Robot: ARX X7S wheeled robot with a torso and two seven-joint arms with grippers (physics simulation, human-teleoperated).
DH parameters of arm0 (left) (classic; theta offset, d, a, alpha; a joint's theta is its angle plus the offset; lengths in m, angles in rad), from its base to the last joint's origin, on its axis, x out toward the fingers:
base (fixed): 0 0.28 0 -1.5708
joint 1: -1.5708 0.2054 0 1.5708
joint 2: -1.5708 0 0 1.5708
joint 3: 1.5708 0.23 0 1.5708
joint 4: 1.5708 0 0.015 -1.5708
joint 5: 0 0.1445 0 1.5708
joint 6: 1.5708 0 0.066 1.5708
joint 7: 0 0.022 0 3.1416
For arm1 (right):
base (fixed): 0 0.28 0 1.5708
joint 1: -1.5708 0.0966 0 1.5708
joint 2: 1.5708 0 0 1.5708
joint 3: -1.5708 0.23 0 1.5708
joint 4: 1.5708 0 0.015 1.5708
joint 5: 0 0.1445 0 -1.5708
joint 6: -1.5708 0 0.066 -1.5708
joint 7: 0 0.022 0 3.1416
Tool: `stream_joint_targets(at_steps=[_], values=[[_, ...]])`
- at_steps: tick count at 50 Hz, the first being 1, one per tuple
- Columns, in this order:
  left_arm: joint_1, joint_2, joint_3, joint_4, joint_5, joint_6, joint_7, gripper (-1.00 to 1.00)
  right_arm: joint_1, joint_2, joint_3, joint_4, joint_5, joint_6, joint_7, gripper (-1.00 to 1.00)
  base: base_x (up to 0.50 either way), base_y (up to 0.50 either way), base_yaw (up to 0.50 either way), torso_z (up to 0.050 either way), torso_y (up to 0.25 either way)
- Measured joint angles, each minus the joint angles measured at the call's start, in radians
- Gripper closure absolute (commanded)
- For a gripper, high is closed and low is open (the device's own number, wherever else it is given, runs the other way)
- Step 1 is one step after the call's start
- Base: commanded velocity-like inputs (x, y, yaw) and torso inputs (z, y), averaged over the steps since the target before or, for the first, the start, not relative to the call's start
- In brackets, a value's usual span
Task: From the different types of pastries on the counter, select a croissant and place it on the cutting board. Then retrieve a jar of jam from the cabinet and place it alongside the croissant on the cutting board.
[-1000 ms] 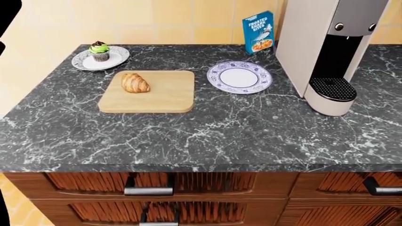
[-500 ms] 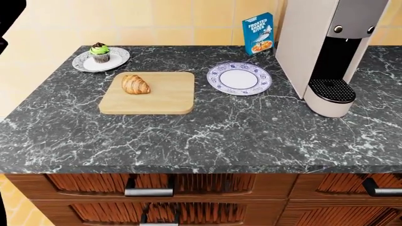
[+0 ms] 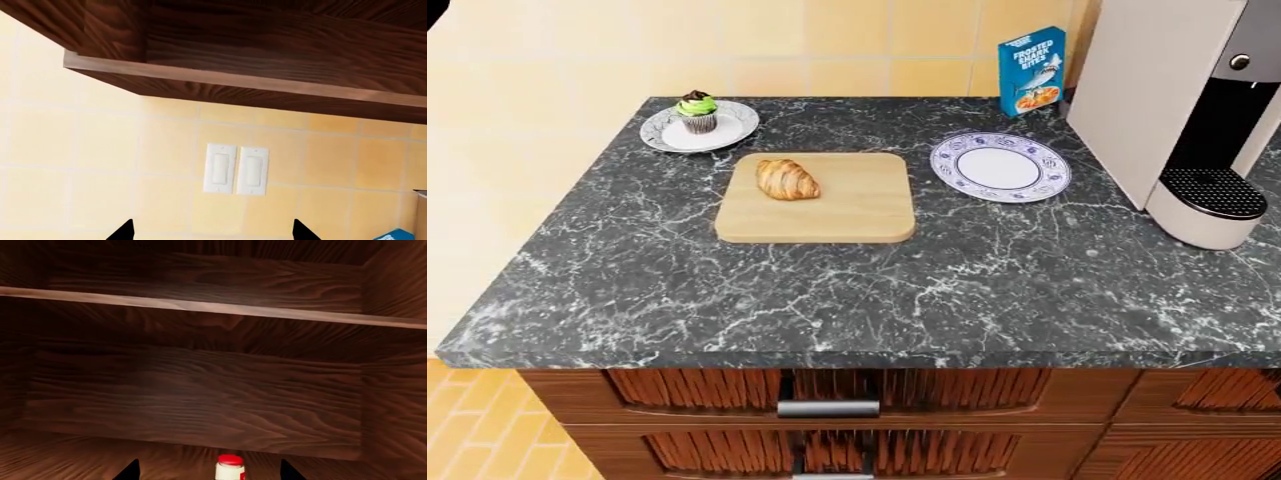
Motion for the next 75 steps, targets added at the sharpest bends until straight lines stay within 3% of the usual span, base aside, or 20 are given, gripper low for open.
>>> stream_joint_targets(at_steps=[18,31,48,75], values=[[-0.054,-0.012,0.073,-0.153,0.082,0.092,0.096,-1.00,0.000,0.013,0.022,-0.069,-0.125,0.073,-0.040,-1.00,0.00,0.00,0.00,0.000,0.000],[-0.170,-0.082,0.148,-0.272,0.154,0.086,0.185,-1.00,0.001,0.022,0.029,-0.127,-0.185,0.115,-0.079,-1.00,0.00,0.00,0.00,0.000,0.000],[-0.223,-0.173,0.146,-0.304,0.185,0.036,0.175,-1.00,0.001,0.026,0.035,-0.157,-0.198,0.140,-0.088,-1.00,0.09,0.00,0.00,0.000,0.000],[-0.254,-0.186,0.164,-0.318,0.208,0.039,0.176,-1.00,0.001,0.031,0.037,-0.140,-0.165,0.207,-0.079,-1.00,0.14,0.00,0.00,0.000,0.000]])
